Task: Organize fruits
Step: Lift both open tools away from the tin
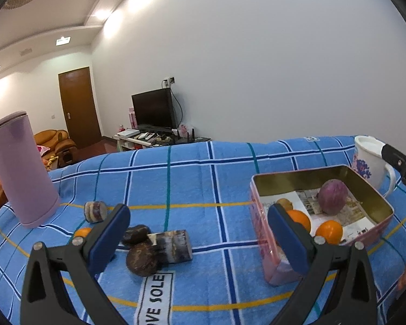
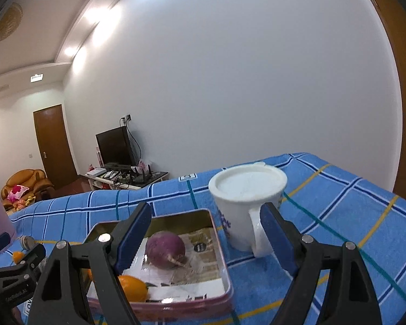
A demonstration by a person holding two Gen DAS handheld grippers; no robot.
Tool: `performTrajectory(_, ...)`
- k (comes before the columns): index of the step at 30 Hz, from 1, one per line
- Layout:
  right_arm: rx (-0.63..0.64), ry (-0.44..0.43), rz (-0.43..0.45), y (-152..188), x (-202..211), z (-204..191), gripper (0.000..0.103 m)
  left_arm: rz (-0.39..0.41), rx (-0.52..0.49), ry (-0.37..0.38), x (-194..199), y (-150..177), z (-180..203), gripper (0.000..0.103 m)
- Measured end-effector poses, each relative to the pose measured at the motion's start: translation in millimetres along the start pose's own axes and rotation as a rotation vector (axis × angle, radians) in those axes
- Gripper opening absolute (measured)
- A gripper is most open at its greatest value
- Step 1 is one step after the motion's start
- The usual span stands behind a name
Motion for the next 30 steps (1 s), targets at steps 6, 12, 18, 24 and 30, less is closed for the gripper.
performTrajectory(6,-0.009,0.000,-0.026,11.4,6.4,-9.8,0.083,-0.004,-0.034,-0.009,6.6,6.9,-9.7,0.103)
performTrajectory(12,-0.006,0.014,-0.039,16.9,10.2,-17.5,0.083,-0.008,-0.037,-0.006,10.9,11.9,-26.8,0.103)
performTrajectory(18,-0.020,0.009,-0.058,23.3,14.2,-27.3,0.083,-0.034,-0.016,-0.005,9.9,17.4,-44.6,0.103)
performTrajectory(24,0.009,0.007,-0.066,29.9,18.9,-48.8,0.083,-0.034,-0.019,-0.006,11.6,20.1,-56.5,0.103)
performTrajectory(30,0.015,-0.023,-0.091,38.3,20.3,-75.8,0.083,-0.042,-0.015,-0.017,11.5,22.9,-72.4,0.103)
Point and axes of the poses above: each gripper's, at about its wrist camera, not at the fingertips, and x roughly against the way its jaws point, z to its right, y to its underside, the point moved 9 cm from there along -x, roughly the way its jaws point, and after that the axes turned 6 degrees about -z, right-handed, at the moved point
